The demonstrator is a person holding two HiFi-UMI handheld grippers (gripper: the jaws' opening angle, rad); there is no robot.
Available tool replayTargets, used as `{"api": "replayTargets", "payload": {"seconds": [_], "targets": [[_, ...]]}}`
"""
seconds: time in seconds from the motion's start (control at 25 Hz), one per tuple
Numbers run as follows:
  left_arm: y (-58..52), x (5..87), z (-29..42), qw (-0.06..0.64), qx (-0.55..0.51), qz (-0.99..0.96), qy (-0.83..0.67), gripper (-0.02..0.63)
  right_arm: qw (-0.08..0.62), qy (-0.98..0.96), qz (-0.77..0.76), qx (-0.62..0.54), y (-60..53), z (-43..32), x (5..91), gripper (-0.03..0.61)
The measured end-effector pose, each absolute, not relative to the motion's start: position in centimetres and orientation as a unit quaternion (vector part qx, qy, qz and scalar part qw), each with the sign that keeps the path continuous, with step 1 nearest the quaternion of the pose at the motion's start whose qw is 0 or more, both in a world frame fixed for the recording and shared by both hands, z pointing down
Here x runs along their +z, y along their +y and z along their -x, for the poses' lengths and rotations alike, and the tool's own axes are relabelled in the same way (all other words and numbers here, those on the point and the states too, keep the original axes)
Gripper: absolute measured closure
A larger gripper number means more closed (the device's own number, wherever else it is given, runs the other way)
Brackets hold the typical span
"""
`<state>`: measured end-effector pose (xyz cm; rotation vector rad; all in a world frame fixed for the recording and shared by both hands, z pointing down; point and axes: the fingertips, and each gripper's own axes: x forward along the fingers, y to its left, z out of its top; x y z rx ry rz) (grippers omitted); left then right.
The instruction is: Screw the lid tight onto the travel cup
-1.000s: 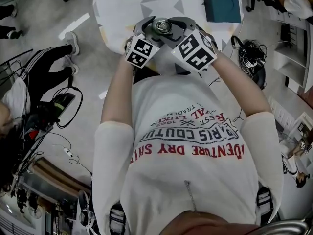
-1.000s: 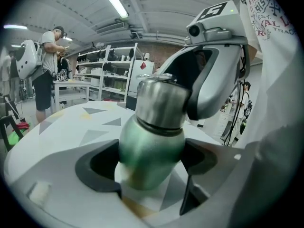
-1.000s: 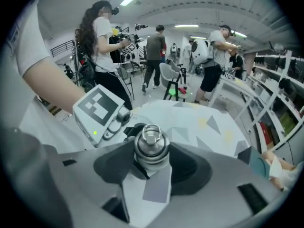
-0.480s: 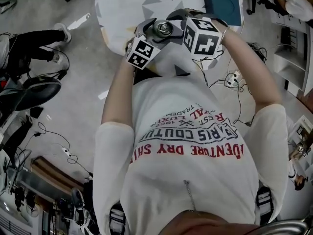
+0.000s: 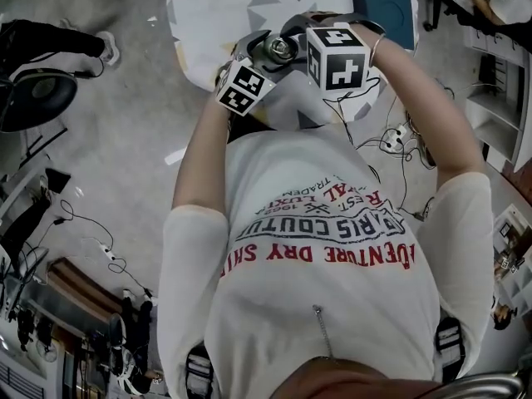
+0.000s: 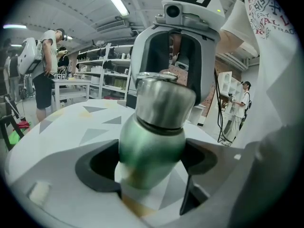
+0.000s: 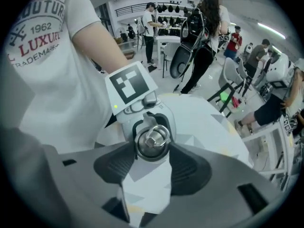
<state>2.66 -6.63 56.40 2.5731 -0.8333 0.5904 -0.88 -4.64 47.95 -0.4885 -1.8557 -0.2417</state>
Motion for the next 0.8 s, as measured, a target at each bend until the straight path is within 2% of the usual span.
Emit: {"api": "replayTargets", "payload": {"seconds": [0.24, 0.56, 0.8], "targets": [[-6.5, 56.5, -2.7, 0.184, 0.212, -0.914, -0.295, 0.218, 0.556, -0.818, 0.138, -0.059, -4.8, 0.9, 48.0, 0.344], [-6.4, 56.5, -2.8, 0.179, 0.217, -0.914, -0.291, 0.218, 0.5, -0.856, -0.109, 0.075, -5.4, 0.6, 47.8, 0.344], [-6.4, 57.0, -2.9, 0.172, 0.226, -0.915, -0.286, 0.219, 0.492, -0.838, -0.206, 0.112, -5.8, 0.5, 48.3, 0.343]]}}
